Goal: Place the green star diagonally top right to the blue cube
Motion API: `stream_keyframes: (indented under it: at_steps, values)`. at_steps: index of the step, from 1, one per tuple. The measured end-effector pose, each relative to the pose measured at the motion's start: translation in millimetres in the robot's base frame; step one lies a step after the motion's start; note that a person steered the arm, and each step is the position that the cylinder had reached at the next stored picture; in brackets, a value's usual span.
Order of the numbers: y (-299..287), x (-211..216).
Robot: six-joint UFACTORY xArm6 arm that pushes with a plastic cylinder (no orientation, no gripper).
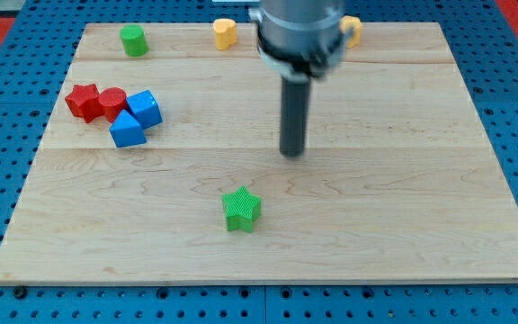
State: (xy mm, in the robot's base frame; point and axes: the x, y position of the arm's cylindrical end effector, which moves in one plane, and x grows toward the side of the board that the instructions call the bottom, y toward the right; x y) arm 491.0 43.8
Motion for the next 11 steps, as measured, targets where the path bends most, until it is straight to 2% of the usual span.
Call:
stream_keyframes:
  at_steps: [1,3,4,5,6,7,8,9,10,11]
  values:
    - [-32,70]
    - [-151,2]
    - [-139,23]
    - [-249,20]
    - [-216,-7]
    - [-142,-42]
    - [-92,-37]
    - [-87,-9]
    - [-62,-55]
    - [-42,-126]
